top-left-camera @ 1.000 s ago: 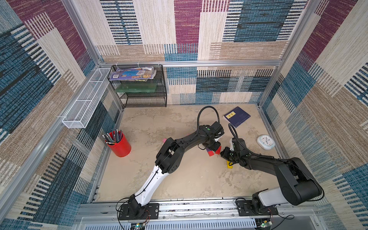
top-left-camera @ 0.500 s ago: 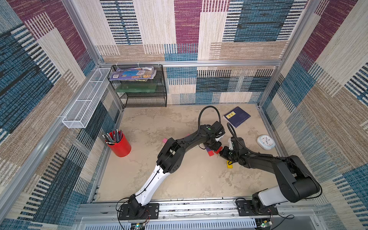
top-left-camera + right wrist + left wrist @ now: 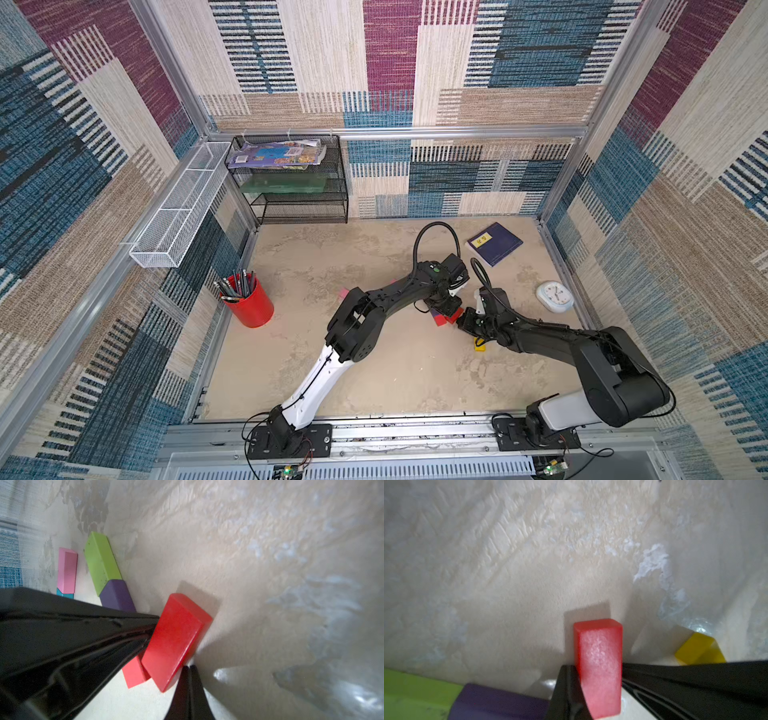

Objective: Assemble the letter v with building blocks
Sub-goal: Assemble the building block at the center of the board.

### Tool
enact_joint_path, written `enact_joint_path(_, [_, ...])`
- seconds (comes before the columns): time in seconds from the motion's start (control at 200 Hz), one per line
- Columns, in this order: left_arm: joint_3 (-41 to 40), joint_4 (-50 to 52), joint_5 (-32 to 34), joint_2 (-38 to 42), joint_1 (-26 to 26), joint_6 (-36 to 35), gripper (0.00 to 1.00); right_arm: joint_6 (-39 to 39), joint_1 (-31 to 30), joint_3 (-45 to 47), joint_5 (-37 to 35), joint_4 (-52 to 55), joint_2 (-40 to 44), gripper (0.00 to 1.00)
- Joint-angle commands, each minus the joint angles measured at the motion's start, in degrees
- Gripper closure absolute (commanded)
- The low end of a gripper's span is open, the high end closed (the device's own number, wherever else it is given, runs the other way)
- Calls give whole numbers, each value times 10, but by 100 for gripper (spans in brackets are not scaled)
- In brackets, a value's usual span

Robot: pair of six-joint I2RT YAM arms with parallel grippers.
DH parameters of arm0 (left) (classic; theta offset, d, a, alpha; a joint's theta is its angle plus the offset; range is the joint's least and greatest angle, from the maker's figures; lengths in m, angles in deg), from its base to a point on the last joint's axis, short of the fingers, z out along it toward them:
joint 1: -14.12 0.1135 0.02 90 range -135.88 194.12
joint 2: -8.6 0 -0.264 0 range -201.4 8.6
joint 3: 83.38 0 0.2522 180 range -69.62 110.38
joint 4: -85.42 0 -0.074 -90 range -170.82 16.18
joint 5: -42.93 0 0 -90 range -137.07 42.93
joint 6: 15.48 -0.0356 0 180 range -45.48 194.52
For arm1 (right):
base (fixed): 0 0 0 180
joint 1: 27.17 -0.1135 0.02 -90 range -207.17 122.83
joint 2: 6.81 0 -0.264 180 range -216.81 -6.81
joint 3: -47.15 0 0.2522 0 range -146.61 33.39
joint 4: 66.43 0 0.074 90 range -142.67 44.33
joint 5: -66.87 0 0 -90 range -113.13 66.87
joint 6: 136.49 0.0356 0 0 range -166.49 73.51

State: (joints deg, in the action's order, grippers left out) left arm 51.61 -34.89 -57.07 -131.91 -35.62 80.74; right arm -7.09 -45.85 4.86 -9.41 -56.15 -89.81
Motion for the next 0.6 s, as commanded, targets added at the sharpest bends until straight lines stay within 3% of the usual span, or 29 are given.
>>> enact_joint_path(0.0, [17,15,9,1,-2,-6,95,-5,-1,-1,-3,3,14,94])
enact_joint_path(0.095, [26,9,46,16,2,-1,93,-8,0,-7,-8,16,34,94])
enact_joint_path(0.185, [-14,-43,59,54,8,5,91,-14,1,-15,-16,36,53,93])
enact_joint_path(0.401, [-198,-171,51,185,25,46,92,-25,11,-24,-22,65,75,92])
enact_joint_path(0.591, [-413,-268,21,297,42,113,100,-51,64,-36,-7,59,55,92])
